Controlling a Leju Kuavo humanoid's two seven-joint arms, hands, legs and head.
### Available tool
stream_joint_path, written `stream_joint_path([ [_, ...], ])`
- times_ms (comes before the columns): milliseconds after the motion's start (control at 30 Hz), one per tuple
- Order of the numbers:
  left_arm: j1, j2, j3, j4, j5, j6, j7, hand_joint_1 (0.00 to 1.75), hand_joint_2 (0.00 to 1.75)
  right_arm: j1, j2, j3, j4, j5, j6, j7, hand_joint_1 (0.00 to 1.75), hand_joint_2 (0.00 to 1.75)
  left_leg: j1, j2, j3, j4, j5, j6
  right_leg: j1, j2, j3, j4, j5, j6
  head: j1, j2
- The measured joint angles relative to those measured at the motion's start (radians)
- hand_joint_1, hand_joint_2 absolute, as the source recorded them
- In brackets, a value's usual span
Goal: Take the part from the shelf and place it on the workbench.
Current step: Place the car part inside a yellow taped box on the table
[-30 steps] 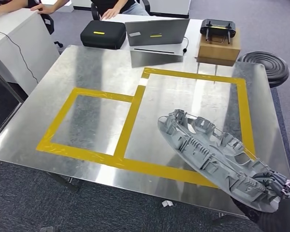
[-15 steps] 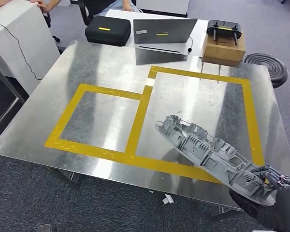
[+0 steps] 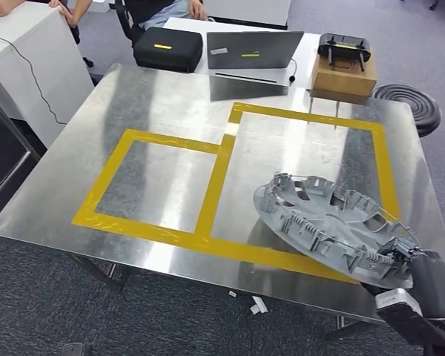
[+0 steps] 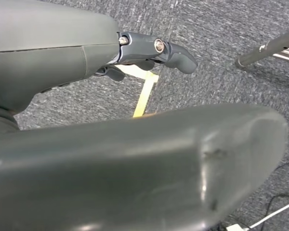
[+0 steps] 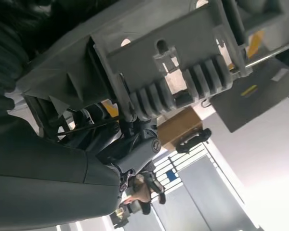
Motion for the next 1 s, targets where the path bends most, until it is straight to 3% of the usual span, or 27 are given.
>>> stream_joint_path([
  [133, -0.003, 0.002, -0.004, 0.0, -0.007, -0.001, 0.006, 0.0, 0.0, -0.04, -0.019, -0.012, 0.064, 0.038, 0.058, 0.049, 1.75, 1.75, 0.001, 0.0, 0.0, 0.0, 0.002, -0.001, 0.001, 0.001, -0.001, 0.001, 0.001, 0.001, 0.0, 0.0],
  [333, -0.02, 0.003, -0.016, 0.0, -0.017, -0.006, 0.027, 0.0, 0.0, -0.157, -0.094, 0.008, 0.219, 0.124, 0.182, 0.136, 1.75, 1.75, 0.002, 0.0, 0.0, 0.0, 0.004, -0.002, 0.002, 0.001, -0.001, 0.001, 0.001, 0.001, 0.0, 0.0],
  [567, -0.033, 0.006, -0.037, 0.0, -0.03, -0.012, 0.052, 0.0, 0.0, -0.333, -0.165, 0.099, 0.392, 0.213, 0.304, 0.186, 1.75, 1.75, 0.002, 0.002, 0.0, 0.0, 0.005, -0.001, 0.002, 0.004, -0.001, 0.001, 0.004, 0.002, 0.0, 0.0],
  [633, -0.039, 0.007, -0.047, 0.0, -0.034, -0.014, 0.057, 0.0, 0.0, -0.406, -0.173, 0.149, 0.456, 0.244, 0.317, 0.195, 0.96, 1.75, 0.002, 0.004, 0.002, 0.0, 0.005, -0.002, 0.002, 0.006, -0.001, 0.001, 0.005, 0.002, 0.0, 0.0],
  [700, -0.043, 0.009, -0.056, 0.0, -0.035, -0.015, 0.06, 0.0, 0.87, -0.461, -0.176, 0.197, 0.508, 0.264, 0.32, 0.202, 0.08, 1.75, 0.002, 0.005, 0.003, 0.0, 0.006, -0.003, 0.002, 0.007, -0.003, 0.001, 0.006, 0.002, 0.0, 0.0],
  [767, -0.045, 0.009, -0.061, 0.0, -0.035, -0.018, 0.063, 0.0, 1.75, -0.491, -0.178, 0.234, 0.543, 0.281, 0.323, 0.207, 0.0, 1.75, 0.002, 0.005, 0.002, 0.0, 0.007, -0.003, 0.002, 0.006, -0.002, 0.001, 0.006, 0.002, 0.0, 0.0],
  [1000, -0.043, 0.015, -0.08, 0.0, -0.035, -0.037, 0.062, 0.0, 1.75, -0.541, -0.182, 0.358, 0.586, 0.311, 0.344, 0.21, 0.0, 1.75, 0.002, 0.004, -0.008, 0.0, 0.012, -0.003, 0.001, 0.004, -0.01, 0.002, 0.011, 0.002, 0.0, 0.0],
])
